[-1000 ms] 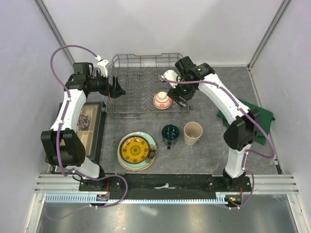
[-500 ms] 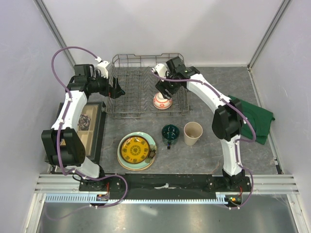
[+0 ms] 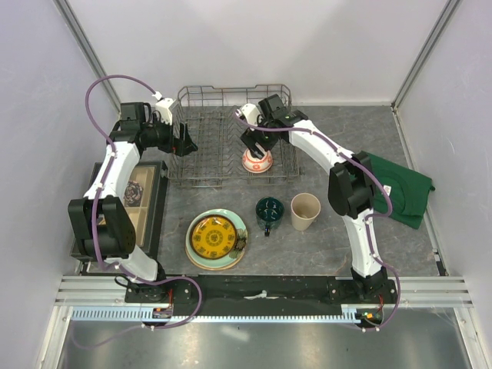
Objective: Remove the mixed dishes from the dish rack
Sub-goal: Pick up the bowl from the dish rack.
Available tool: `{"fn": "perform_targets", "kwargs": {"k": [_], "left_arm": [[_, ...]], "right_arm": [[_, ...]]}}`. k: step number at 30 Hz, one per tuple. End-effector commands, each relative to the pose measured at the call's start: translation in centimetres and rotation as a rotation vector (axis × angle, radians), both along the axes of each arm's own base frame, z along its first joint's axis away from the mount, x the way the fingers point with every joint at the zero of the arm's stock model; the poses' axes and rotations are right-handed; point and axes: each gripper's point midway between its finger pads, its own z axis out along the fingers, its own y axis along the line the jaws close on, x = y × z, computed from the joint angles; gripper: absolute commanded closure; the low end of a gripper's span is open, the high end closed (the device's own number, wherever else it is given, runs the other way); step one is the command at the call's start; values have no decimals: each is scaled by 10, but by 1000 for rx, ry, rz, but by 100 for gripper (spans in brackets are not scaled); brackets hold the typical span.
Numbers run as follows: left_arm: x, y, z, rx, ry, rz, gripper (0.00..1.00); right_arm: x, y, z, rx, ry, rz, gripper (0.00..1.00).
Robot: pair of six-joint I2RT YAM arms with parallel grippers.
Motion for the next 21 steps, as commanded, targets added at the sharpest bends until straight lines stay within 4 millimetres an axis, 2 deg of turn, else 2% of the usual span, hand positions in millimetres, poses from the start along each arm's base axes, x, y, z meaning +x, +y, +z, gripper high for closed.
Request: {"fn": "perform_targets", "kwargs": {"k": [1, 7, 21], "left_arm": [[7, 3, 5, 16, -44, -4, 1], [6, 3, 3, 15, -40, -8, 1], [6, 3, 1, 21, -37, -15, 1]], "right_arm": [[14, 16, 15, 63, -57, 18, 18], [14, 19, -4, 55, -29, 21, 17], [19, 22, -20, 61, -13, 17, 18]]}}
